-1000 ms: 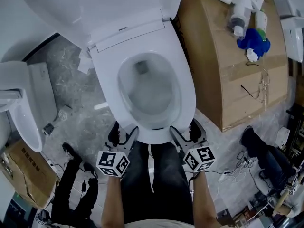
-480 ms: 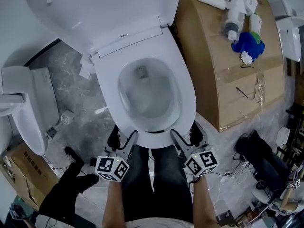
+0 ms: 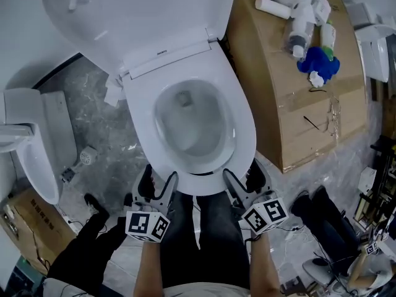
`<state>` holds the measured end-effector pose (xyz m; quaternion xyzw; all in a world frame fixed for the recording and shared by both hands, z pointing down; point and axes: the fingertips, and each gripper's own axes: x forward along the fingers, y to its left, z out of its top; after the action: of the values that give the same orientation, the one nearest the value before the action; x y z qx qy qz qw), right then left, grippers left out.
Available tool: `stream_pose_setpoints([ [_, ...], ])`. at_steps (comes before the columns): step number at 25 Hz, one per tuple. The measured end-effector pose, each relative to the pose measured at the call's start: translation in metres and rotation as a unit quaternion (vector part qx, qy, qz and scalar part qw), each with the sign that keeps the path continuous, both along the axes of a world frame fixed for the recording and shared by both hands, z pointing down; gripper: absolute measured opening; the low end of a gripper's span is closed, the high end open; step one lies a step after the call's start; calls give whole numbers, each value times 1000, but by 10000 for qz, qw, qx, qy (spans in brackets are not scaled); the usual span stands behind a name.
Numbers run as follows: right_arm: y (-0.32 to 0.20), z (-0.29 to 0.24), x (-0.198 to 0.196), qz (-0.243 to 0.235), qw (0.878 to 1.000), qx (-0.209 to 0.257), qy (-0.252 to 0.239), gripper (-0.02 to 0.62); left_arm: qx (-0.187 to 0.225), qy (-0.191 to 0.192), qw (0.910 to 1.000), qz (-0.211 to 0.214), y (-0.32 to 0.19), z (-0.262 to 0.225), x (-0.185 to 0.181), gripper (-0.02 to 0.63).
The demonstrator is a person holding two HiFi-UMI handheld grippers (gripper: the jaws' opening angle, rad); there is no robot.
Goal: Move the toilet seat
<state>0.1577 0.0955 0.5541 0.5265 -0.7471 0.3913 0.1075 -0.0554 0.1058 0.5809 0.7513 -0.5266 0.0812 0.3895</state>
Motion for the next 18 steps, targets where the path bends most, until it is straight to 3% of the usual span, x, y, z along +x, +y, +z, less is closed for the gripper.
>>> stream_pose_setpoints([
  [4,-7,-11,-2,94,9999,63,-87,397,190,-202,9996,-55,-3,-15,-6,304],
  [6,-9,-14,-2,100,9999,39,-84,397,363,-434,9984,-19,-4,-24,-8,185],
  [10,-12,-20,-3,117,9999,0,-108,397,677,-769,9945,194,-8,-43,3,132],
  [18,-22,-36,-6,232,9994,58,-244,397,1022,-966,9898,225,-17,-66,14,29],
])
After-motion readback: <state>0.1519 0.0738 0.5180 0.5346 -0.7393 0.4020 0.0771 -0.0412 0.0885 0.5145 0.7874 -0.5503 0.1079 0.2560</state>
